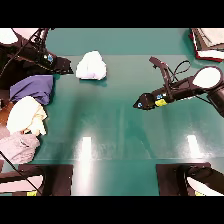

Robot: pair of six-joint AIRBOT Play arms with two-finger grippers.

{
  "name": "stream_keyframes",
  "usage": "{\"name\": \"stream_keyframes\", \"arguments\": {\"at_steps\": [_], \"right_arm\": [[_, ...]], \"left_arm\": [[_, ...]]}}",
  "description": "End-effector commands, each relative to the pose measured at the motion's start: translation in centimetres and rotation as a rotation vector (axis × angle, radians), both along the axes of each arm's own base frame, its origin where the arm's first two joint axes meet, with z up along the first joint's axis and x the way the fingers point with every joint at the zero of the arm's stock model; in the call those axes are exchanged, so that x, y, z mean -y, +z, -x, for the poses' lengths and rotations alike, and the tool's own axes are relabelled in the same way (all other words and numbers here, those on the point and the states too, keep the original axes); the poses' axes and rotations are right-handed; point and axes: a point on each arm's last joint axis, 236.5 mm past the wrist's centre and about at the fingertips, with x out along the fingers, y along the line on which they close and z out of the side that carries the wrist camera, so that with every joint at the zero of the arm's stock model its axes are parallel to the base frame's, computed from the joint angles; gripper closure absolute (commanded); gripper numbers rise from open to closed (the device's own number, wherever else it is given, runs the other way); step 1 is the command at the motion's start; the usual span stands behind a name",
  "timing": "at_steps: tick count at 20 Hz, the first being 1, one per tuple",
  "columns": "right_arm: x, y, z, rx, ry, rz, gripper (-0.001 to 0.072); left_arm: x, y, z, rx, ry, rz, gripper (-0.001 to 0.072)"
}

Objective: Fold the shirts.

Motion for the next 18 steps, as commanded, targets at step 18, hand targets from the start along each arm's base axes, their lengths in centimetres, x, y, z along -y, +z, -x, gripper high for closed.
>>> {"name": "stream_keyframes", "arguments": {"at_steps": [18], "right_arm": [[-0.3, 0.1, -1.1, 0.029, -0.031, -0.015, 0.0699]], "left_arm": [[1.3, 1.3, -1.2, 0.055, 0.014, 0.075, 0.0680]]}}
